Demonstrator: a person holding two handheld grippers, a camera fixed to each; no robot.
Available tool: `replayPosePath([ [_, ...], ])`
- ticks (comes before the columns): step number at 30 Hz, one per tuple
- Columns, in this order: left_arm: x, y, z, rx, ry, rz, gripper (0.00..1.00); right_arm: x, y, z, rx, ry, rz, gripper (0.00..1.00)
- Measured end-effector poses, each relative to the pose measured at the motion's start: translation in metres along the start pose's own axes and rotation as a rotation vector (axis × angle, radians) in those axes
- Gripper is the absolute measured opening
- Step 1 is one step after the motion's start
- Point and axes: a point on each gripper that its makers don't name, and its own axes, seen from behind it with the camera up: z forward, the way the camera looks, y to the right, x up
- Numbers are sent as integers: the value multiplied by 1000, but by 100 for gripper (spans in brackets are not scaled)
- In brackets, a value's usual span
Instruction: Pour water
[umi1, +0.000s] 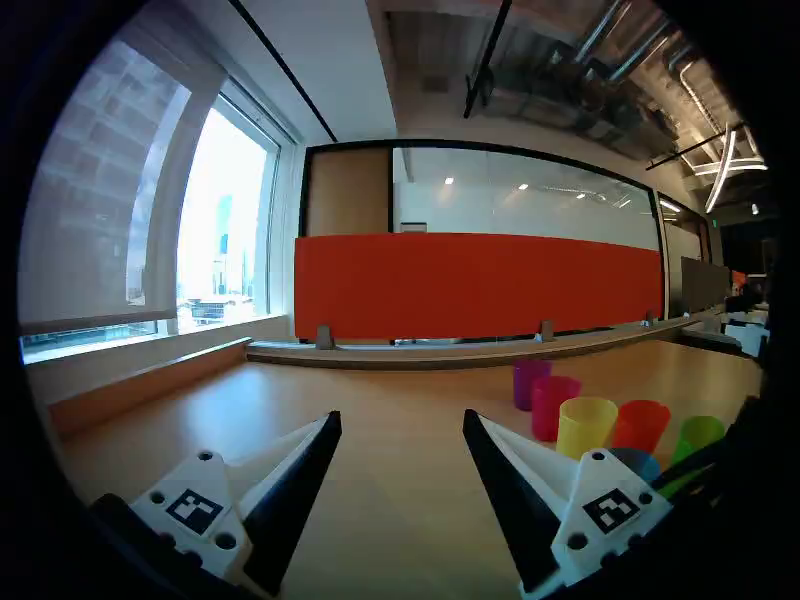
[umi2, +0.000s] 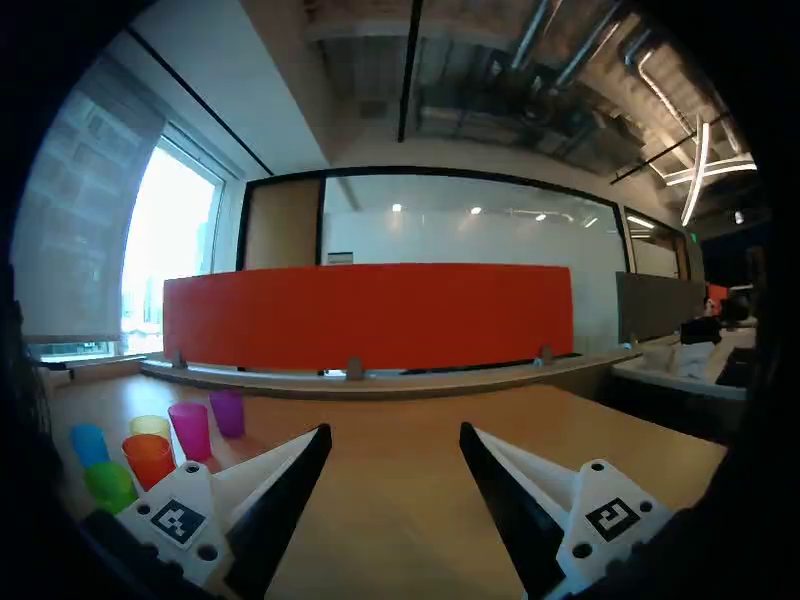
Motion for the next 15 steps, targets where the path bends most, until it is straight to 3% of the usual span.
replayPosePath([
  [15,0,0,0,0,0,0,90,-12,-5,3,10,-47,-20,99],
])
